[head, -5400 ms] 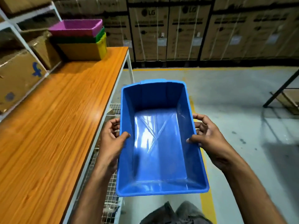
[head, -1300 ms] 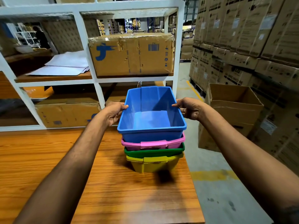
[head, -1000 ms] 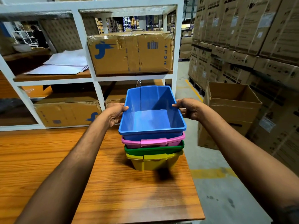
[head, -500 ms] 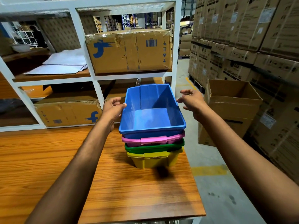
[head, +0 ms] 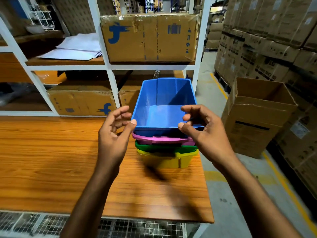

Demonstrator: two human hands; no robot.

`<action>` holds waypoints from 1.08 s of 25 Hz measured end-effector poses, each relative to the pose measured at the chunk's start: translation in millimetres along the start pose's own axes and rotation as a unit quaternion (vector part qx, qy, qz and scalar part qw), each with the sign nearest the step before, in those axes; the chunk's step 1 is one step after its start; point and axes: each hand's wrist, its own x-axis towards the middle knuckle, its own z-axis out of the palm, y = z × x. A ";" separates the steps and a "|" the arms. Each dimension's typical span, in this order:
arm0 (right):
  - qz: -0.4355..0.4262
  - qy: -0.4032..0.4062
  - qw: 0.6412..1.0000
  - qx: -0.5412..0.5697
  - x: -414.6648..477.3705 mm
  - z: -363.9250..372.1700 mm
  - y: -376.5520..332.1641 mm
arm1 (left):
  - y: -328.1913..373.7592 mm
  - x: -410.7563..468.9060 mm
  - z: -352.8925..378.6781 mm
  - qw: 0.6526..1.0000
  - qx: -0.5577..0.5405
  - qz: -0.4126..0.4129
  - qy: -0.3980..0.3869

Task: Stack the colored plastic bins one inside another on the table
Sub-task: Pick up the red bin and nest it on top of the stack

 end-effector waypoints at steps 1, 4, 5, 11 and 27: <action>-0.009 -0.021 1.000 0.009 -8.4 2.9 -0.7 | 2.4 -10.4 -4.2 1.000 0.001 -0.005 0.004; -0.033 -0.075 0.996 0.024 -29.7 15.5 6.2 | 8.2 -42.8 -17.5 0.999 0.038 -0.003 0.026; -0.036 -0.096 0.994 0.031 -37.0 20.1 10.6 | 8.5 -53.8 -21.8 0.998 0.042 -0.003 0.038; -0.024 -0.226 0.974 0.020 -75.1 60.9 37.1 | -7.3 -115.6 -58.7 0.989 0.092 -0.045 0.108; -0.185 -0.263 0.935 -0.150 -216.1 291.4 -11.4 | -14.8 -224.2 -321.9 0.851 0.511 0.049 0.110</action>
